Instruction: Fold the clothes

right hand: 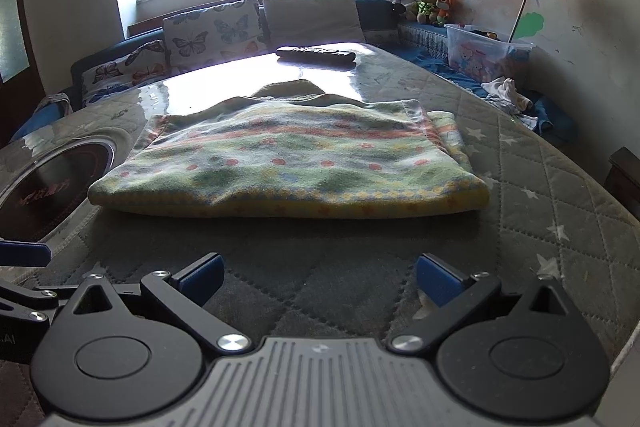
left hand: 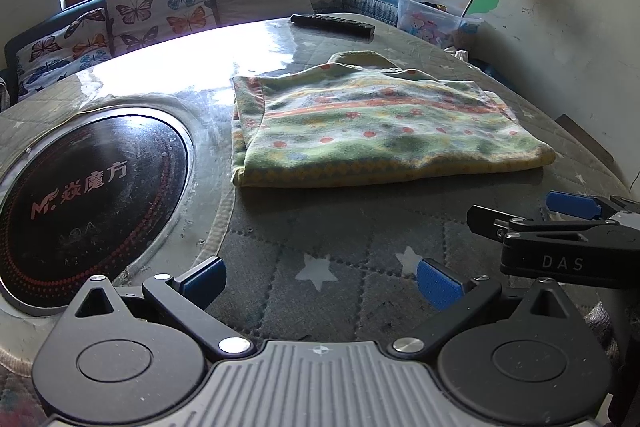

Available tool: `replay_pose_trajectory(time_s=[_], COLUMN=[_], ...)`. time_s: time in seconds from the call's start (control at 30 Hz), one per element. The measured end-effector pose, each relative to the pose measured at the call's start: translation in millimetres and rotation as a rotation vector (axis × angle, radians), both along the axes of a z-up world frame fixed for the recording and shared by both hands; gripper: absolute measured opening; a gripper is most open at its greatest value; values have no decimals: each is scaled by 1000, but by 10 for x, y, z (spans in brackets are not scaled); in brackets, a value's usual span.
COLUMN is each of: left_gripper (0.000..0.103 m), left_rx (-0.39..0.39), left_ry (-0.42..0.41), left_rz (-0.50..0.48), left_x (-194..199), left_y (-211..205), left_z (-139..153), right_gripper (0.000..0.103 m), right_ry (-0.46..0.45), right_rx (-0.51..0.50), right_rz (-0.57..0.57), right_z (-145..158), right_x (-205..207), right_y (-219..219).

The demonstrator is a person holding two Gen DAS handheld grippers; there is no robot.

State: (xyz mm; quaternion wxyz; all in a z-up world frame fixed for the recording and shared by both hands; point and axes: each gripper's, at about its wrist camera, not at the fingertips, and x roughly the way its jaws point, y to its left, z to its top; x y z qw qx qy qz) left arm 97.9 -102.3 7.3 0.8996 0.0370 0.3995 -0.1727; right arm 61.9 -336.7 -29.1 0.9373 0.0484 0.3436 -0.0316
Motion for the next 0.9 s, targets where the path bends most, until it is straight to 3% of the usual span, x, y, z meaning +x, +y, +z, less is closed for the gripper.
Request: replay_pose_trajectory(time_s=[0.9], left_gripper=[103], left_rx=[9], left_ry=[-6], left_rz=[-36], left_x=[-193], left_y=[-83], left_z=[43], right_gripper=[103], right_ry=[-15], right_rx=[6], right_rz=[-6], right_z=[56], right_x=[-184], right_y=[5])
